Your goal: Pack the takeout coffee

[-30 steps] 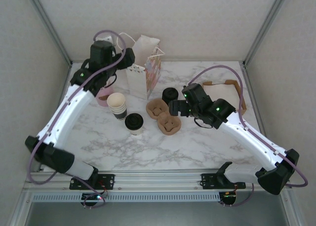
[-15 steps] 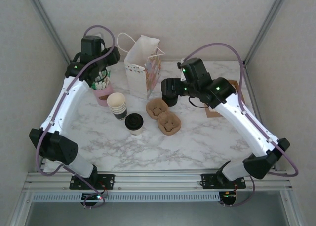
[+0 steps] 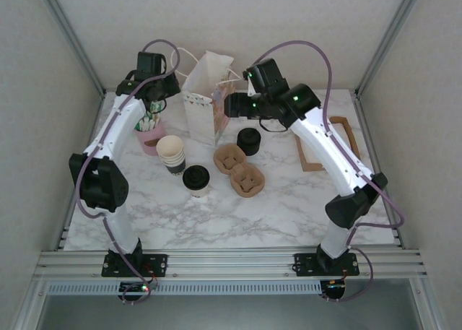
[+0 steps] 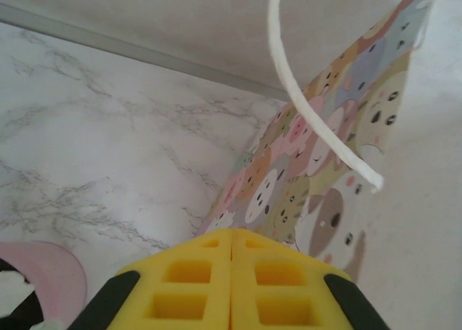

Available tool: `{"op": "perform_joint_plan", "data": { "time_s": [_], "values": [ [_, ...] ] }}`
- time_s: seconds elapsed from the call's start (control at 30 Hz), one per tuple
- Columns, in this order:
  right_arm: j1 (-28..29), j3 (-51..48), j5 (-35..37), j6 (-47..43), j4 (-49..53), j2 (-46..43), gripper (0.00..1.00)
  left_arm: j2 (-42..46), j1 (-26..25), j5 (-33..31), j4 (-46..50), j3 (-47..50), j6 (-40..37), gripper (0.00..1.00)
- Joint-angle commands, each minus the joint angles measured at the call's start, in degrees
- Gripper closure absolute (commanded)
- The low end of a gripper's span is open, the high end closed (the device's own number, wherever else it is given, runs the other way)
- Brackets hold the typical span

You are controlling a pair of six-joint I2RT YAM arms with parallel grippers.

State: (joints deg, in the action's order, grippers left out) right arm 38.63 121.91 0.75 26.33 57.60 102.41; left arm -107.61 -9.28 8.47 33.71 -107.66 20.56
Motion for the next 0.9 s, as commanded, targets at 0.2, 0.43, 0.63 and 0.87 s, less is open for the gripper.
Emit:
{"op": "perform_joint_plan", "data": {
  "time_s": [0.2, 0.43, 0.63, 0.87],
  "values": [
    [-2.0, 21.6, -3.2, 1.3, 5.9, 16.3, 0.39, 1.0, -1.4, 5.3, -1.1, 0.8, 0.2, 0.95],
    [-2.8, 29.9, -3.7, 2.6, 7.5, 24.0, 0.48, 4.0, -4.0, 6.2, -3.2, 5.4, 0.8, 0.96],
    [-3.8, 29.6, -3.4, 2.9, 6.5, 25.4, 0.53, 6.9, -5.4, 6.5, -4.6, 8.5, 1.5, 0.96],
    [-5.1, 31.7, -5.6, 2.7, 6.0, 29.0, 0.58, 10.6, -6.1, 5.6, -6.4, 12.7, 2.0, 0.95]
  ]
}}
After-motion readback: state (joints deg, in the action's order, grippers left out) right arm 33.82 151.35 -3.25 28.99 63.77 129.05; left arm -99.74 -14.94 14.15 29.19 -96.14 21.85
